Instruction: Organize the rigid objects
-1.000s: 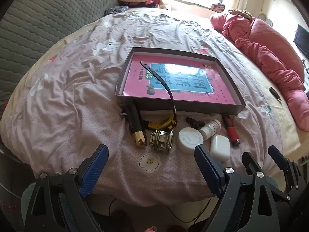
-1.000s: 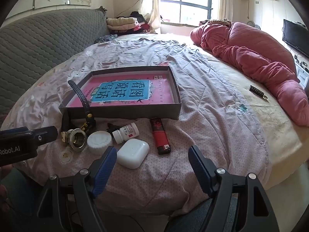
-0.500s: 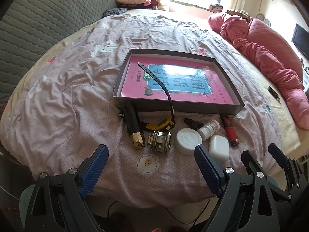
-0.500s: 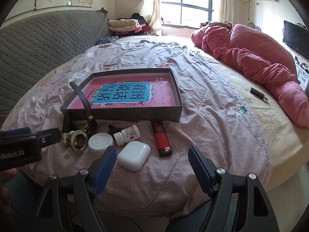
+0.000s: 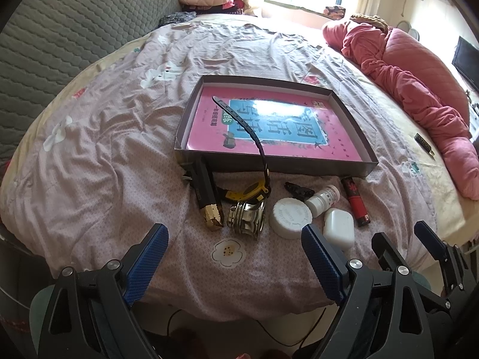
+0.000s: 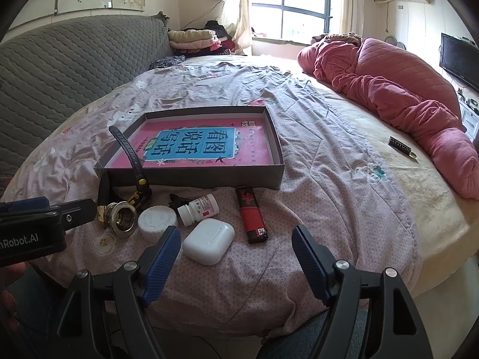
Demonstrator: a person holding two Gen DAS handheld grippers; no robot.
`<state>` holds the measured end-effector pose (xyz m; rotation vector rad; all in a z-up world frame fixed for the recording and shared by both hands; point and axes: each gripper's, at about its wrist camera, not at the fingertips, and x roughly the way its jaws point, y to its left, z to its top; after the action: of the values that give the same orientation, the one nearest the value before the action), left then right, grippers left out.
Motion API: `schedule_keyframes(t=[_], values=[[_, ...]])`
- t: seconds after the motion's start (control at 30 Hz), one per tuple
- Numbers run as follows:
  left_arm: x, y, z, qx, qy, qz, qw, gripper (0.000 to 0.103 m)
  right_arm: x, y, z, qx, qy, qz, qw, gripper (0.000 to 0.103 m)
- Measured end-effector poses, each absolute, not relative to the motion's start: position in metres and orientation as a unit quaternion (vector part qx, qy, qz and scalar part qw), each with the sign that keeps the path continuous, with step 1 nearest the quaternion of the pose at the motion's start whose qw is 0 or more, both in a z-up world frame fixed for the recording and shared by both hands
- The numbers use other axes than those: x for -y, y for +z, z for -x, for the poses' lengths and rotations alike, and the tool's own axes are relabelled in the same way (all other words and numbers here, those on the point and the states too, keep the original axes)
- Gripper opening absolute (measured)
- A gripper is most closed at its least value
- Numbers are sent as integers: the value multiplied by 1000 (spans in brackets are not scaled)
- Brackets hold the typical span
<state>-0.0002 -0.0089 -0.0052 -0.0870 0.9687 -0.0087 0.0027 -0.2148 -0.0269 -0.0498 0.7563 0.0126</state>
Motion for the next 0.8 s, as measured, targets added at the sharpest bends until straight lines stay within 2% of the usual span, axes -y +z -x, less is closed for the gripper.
schedule_keyframes(t=[0.8], values=[[4,-5,-2,-468,2,47,883,91,216,-26,-2,-367,12,20,930,76]])
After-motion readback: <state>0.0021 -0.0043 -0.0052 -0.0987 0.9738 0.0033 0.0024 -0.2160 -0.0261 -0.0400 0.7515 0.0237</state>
